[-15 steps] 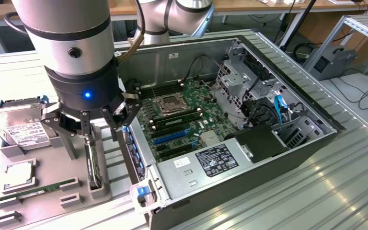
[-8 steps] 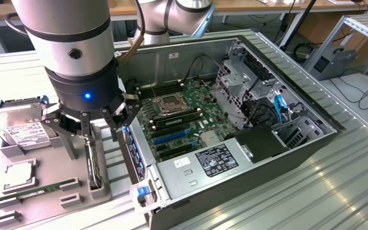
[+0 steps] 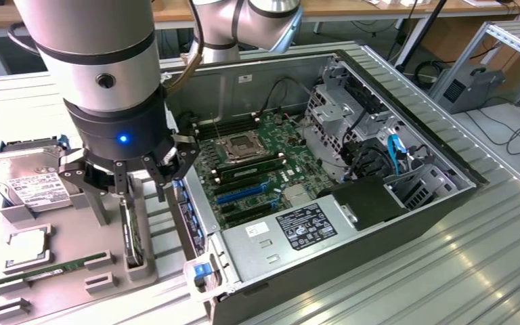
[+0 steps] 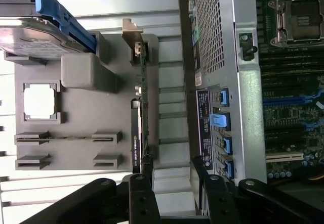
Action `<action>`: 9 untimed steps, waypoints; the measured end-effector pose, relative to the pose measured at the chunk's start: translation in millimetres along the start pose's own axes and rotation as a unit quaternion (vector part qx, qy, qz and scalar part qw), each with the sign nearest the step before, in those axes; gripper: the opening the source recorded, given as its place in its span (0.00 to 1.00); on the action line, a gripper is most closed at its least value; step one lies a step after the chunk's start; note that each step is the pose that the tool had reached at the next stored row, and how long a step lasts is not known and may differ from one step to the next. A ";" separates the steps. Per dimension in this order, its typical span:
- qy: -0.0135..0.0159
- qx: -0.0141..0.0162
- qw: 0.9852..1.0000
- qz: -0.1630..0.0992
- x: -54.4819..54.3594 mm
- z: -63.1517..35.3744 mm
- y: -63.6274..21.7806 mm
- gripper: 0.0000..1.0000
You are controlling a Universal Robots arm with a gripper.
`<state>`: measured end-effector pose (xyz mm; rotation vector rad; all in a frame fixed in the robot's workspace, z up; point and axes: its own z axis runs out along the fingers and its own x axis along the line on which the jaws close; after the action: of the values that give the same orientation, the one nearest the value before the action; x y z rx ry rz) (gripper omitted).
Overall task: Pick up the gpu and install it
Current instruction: 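Pick up the gpu and move the gpu toward the slot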
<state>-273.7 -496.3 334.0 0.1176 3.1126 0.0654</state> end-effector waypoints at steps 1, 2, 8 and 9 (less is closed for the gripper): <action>0.000 0.000 1.000 0.000 0.5 1.4 -0.1 0.42; 0.000 0.000 1.000 0.000 1.1 3.3 -0.2 0.42; 0.000 0.000 1.000 0.000 4.3 12.1 -0.8 0.42; 0.000 0.000 1.000 0.000 4.5 12.6 -0.9 0.42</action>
<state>-277.9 -496.4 321.3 0.1176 3.1125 0.0655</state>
